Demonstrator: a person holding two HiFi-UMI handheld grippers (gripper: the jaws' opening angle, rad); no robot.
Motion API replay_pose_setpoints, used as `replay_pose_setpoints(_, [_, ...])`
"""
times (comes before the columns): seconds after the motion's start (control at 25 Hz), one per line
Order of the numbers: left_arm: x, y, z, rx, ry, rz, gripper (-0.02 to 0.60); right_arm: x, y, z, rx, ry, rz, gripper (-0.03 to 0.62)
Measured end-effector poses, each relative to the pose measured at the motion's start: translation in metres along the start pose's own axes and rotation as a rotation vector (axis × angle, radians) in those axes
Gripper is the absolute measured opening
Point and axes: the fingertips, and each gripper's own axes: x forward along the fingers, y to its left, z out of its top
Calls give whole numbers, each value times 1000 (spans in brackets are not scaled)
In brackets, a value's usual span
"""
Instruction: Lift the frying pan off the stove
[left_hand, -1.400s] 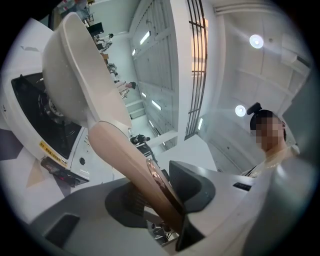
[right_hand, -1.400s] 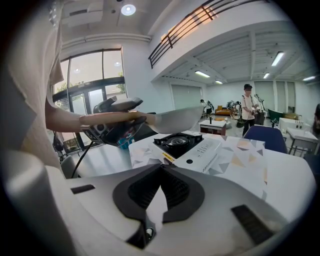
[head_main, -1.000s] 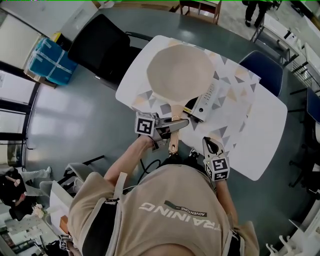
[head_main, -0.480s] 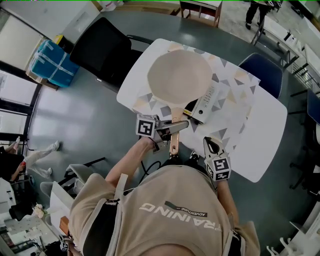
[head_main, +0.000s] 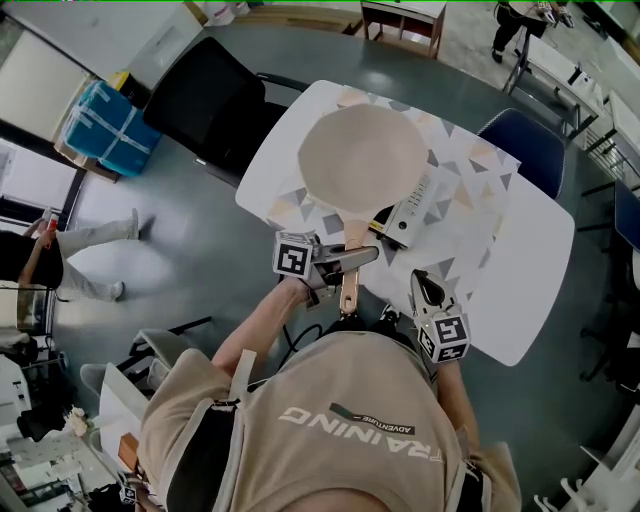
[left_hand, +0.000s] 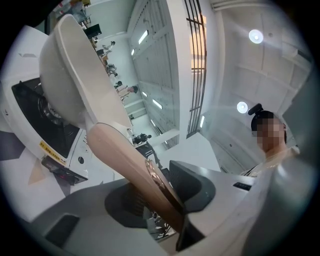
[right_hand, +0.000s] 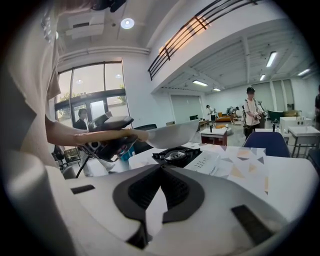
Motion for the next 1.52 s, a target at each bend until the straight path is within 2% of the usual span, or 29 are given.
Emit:
replay_pose_setpoints(0.6, [-12, -27, -2, 5, -14, -35, 137, -5, 4, 16, 29, -39, 7, 2])
replay_pose_setpoints(0.76, [-16, -24, -9, 6, -20, -13, 138, -5, 7, 15, 21, -42, 12, 2])
replay_pose_setpoints(1.52, [-21, -21, -20, 14, 7, -1, 137, -6, 5, 22, 7, -68, -17, 0])
